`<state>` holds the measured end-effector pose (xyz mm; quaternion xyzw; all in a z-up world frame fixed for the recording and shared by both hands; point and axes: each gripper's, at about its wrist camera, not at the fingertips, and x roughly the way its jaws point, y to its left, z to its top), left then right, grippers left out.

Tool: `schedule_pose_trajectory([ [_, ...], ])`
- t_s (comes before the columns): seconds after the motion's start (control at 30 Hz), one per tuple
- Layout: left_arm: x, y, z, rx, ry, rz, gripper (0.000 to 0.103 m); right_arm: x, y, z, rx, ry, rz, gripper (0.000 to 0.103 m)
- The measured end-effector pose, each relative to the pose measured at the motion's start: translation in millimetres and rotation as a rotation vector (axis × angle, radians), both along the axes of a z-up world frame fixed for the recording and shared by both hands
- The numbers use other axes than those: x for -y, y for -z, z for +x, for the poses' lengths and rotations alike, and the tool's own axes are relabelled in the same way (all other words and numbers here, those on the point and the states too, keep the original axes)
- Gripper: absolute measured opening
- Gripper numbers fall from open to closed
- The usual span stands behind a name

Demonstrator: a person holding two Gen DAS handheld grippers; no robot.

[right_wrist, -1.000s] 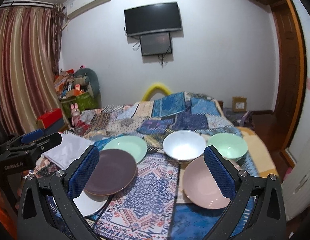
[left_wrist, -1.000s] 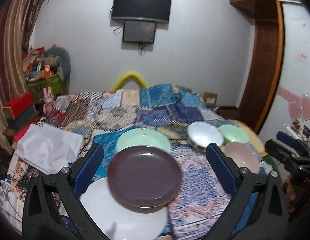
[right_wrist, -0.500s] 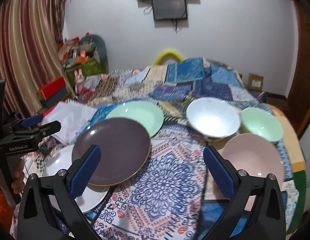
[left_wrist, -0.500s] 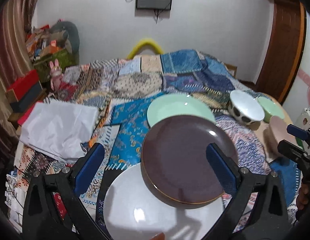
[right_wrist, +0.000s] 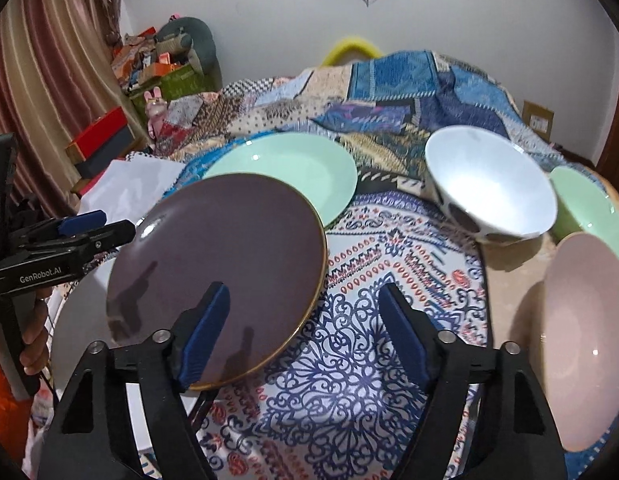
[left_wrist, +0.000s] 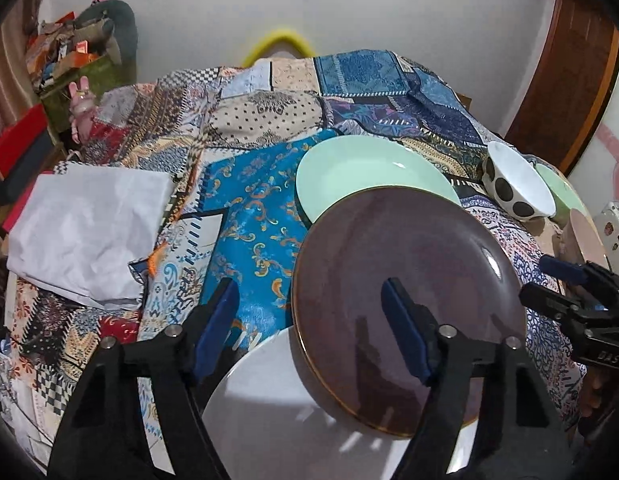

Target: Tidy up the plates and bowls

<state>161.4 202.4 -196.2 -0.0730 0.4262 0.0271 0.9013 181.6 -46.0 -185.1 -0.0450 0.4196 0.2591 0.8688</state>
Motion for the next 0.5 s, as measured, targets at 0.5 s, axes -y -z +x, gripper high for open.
schedule_pose_trajectory([
  [0.5,1,11,17,-0.076,0.052,-0.048,0.034,-10,17,17,-0.079,-0.035,0.02,0.033],
])
